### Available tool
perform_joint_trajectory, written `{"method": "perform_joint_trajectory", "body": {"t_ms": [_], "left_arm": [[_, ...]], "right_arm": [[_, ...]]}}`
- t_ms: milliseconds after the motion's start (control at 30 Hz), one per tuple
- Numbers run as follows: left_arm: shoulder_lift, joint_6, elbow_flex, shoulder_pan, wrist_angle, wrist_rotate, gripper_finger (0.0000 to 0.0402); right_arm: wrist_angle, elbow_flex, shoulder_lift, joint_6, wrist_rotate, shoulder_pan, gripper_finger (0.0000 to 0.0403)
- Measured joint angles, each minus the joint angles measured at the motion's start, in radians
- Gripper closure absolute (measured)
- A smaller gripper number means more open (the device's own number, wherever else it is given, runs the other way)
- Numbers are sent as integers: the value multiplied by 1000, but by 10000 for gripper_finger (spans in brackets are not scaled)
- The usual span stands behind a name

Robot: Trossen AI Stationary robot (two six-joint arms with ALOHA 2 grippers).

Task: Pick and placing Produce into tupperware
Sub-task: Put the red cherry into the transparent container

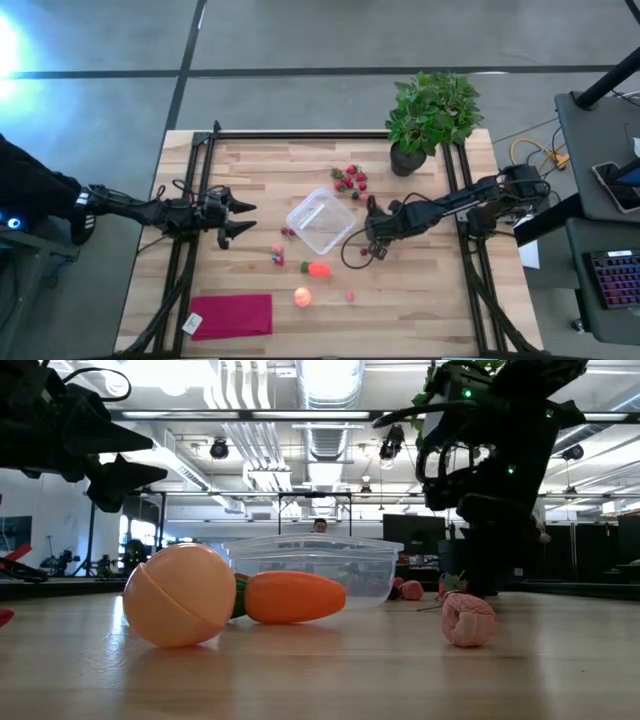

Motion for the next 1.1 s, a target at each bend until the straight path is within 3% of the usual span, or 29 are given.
{"method": "perform_joint_trajectory", "body": {"t_ms": [233, 367, 567, 700, 867, 1100], "left_arm": [[-1, 0, 0, 0, 0, 0, 155], [-1, 0, 0, 0, 0, 0, 155], [-1, 0, 0, 0, 0, 0, 155], [0, 0, 0, 0, 0, 0, 155], [-1, 0, 0, 0, 0, 0, 155], [-1, 0, 0, 0, 0, 0, 155]], "right_arm": [[-64, 138, -21, 1, -124, 88, 339], [-106, 293, -25, -3, -128, 113, 339], [-140, 479, 70, -94, -97, -17, 333], [-183, 562, 183, -145, -169, -98, 319], [-278, 641, 303, -188, -176, -125, 281], [-405, 756, 323, -226, -133, -116, 200]]}}
